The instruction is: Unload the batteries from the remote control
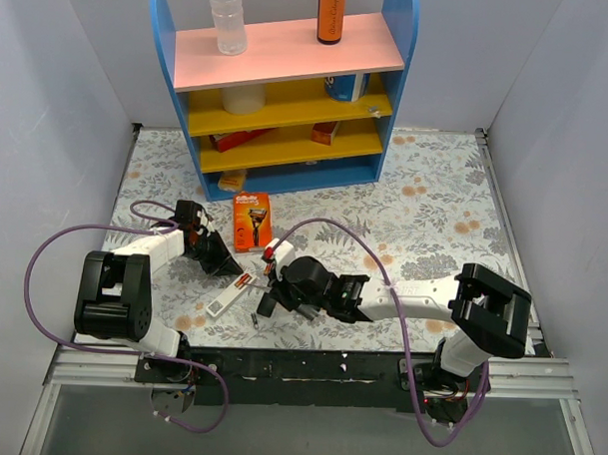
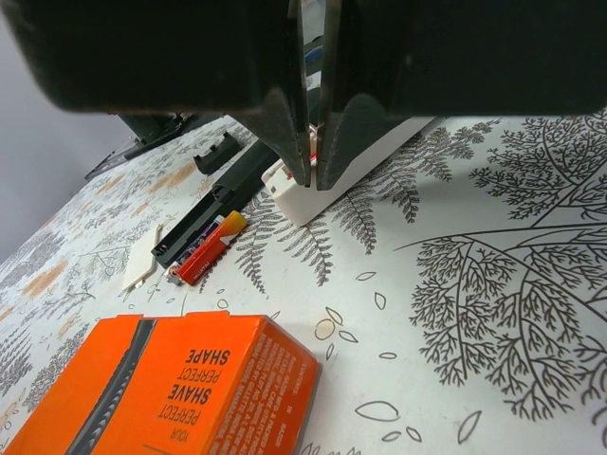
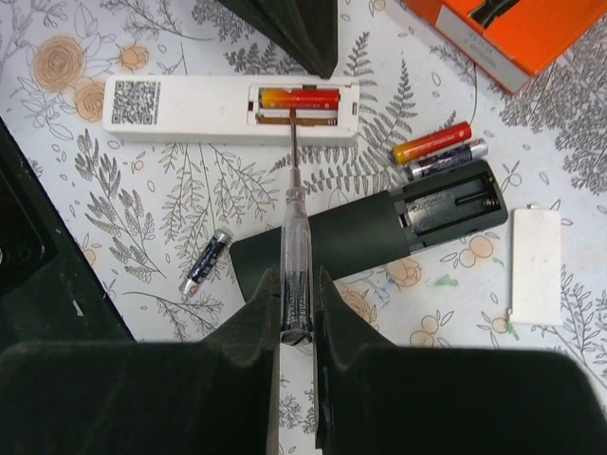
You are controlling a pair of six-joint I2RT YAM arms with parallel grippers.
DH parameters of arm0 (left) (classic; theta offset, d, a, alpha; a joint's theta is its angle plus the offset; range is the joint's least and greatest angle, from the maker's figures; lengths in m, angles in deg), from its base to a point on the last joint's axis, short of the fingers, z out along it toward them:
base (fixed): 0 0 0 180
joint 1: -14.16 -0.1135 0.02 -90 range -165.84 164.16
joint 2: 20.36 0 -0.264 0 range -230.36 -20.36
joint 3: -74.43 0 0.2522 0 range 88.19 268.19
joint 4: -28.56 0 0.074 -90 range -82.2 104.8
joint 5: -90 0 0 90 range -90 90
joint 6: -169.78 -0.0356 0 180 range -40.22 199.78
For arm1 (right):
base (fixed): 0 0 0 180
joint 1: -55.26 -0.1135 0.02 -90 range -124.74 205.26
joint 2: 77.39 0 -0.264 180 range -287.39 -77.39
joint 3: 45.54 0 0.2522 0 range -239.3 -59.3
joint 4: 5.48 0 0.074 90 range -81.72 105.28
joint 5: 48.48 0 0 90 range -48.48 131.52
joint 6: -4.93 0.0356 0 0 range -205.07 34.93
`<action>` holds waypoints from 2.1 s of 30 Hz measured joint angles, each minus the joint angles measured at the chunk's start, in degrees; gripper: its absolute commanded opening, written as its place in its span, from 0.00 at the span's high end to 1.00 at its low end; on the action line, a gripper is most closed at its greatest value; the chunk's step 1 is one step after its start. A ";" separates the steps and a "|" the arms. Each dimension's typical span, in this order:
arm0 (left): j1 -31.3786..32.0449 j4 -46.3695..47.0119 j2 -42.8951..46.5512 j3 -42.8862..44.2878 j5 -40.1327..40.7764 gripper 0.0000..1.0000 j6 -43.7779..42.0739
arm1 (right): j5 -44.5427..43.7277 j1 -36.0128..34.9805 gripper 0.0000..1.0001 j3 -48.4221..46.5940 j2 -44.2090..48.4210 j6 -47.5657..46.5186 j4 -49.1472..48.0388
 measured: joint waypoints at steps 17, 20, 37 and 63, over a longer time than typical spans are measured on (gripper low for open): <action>0.79 0.00 -0.24 0.37 0.94 0.96 0.50 | -2.23 -1.64 0.99 4.17 -3.30 2.80 -0.15; 0.81 0.02 -0.22 0.39 0.92 0.96 0.50 | -2.14 -1.64 0.99 2.75 -3.30 2.47 1.99; 1.88 -7.63 2.08 5.84 13.62 0.81 0.70 | 7.41 -0.66 0.99 -14.71 -2.49 -1.86 24.37; 1.55 -11.98 0.00 2.08 10.49 0.87 -2.03 | 12.87 6.34 0.99 -28.00 -12.63 -7.50 43.01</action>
